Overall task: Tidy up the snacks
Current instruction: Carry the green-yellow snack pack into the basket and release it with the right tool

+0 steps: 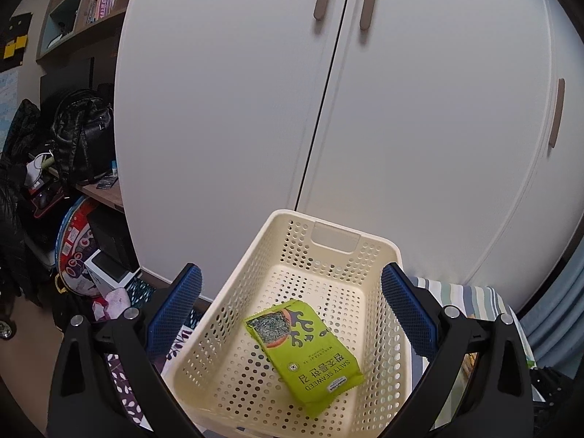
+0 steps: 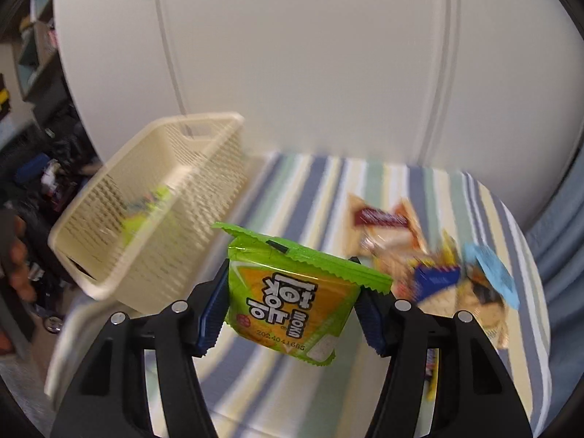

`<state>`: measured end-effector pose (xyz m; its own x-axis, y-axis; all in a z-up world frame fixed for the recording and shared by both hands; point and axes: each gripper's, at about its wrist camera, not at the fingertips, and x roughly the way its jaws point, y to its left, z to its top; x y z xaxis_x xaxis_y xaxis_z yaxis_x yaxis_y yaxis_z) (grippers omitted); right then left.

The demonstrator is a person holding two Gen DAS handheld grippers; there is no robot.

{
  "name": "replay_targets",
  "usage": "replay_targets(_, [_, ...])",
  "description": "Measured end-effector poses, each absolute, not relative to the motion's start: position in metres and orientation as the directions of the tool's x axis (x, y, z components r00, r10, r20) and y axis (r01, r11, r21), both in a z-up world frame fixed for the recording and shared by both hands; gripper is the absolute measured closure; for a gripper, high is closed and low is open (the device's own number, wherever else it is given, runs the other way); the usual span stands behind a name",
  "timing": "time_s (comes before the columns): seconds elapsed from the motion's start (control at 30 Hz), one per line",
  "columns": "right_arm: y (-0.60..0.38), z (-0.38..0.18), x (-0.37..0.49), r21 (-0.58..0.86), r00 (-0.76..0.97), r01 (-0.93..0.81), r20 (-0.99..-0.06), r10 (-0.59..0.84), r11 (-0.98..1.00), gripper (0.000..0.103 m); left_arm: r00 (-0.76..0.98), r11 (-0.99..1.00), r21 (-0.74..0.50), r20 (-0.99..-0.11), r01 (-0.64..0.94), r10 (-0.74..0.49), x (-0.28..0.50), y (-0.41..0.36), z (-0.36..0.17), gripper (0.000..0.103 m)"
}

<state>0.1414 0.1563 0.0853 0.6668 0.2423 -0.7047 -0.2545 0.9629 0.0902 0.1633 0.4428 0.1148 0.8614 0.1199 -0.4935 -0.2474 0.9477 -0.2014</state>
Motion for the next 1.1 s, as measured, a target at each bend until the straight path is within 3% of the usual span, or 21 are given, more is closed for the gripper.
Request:
replay_targets(0.23, [0.236, 0.107, 0.145, 0.142, 0.631, -0.424, -0.662, 0.404, 0.895, 0.041, 0.883, 0.942, -0.194, -0.439, -0.272, 0.165, 0.147, 0.452, 0.134, 0.003])
replay_targets(0.6, [0.309, 0.083, 0.150, 0.177, 0.535, -0.530, -0.689, 0.489, 0.829, 0.040, 0.896, 0.924, -0.236, -0.402, -0.301, 0.190, 0.131, 0.472, 0.147, 0.003])
replay_targets(0.67, [0.310, 0.080, 0.149, 0.200, 0.517, -0.538, -0.689, 0.508, 0.819, 0.029, 0.895, 0.922, -0.239, -0.402, -0.305, 0.192, 0.131, 0.474, 0.148, 0.003])
replay_targets(0.73, [0.307, 0.081, 0.145, 0.203, 0.529, -0.535, -0.676, 0.513, 0.820, 0.024, 0.895, 0.919, -0.248, -0.403, -0.305, 0.189, 0.131, 0.474, 0.148, 0.003])
replay_targets(1.1, [0.270, 0.086, 0.131, 0.192, 0.602, -0.463, -0.648, 0.466, 0.865, 0.018, 0.904, 0.934, -0.243, -0.400, -0.262, 0.150, 0.133, 0.460, 0.151, 0.003])
